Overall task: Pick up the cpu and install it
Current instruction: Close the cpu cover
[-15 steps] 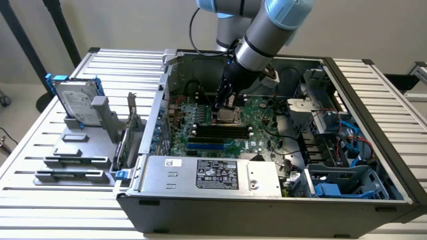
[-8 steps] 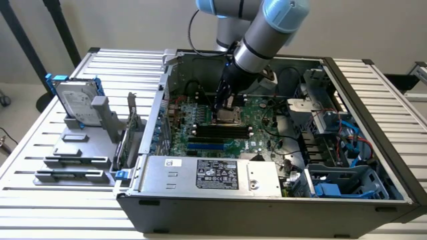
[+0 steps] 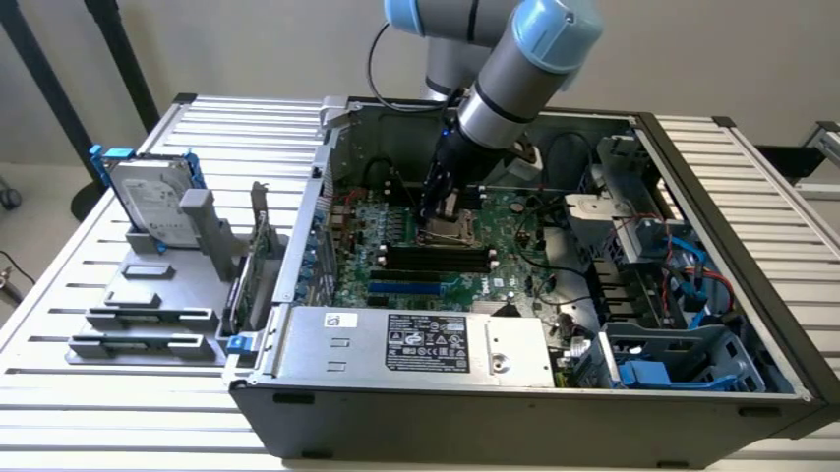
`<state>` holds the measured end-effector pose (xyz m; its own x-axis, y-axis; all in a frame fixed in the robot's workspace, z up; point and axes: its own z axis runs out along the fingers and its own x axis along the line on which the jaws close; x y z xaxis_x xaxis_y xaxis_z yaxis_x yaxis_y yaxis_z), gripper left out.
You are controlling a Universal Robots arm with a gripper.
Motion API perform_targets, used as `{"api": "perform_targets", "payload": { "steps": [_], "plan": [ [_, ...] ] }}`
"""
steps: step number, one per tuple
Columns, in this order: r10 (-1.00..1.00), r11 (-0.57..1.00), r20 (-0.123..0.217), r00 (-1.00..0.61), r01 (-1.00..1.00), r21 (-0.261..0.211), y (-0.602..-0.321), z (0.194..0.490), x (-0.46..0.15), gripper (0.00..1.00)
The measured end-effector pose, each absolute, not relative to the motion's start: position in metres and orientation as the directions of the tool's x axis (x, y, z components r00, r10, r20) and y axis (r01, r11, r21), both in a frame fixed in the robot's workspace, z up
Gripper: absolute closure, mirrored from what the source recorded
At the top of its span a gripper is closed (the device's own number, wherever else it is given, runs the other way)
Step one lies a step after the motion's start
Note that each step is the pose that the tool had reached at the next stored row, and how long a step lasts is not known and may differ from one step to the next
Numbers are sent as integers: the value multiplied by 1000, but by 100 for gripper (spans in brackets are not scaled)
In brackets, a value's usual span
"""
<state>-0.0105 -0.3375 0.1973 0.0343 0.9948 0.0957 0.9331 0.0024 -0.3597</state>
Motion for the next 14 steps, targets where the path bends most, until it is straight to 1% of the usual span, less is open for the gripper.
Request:
{"api": "perform_targets", "payload": {
  "steps": [9, 14],
  "plan": [
    [995, 2, 95, 34, 933, -360, -337, 195, -11, 89],
    [995, 3, 97, 34, 933, -360, -338, 211, -15, 89]
  ]
}}
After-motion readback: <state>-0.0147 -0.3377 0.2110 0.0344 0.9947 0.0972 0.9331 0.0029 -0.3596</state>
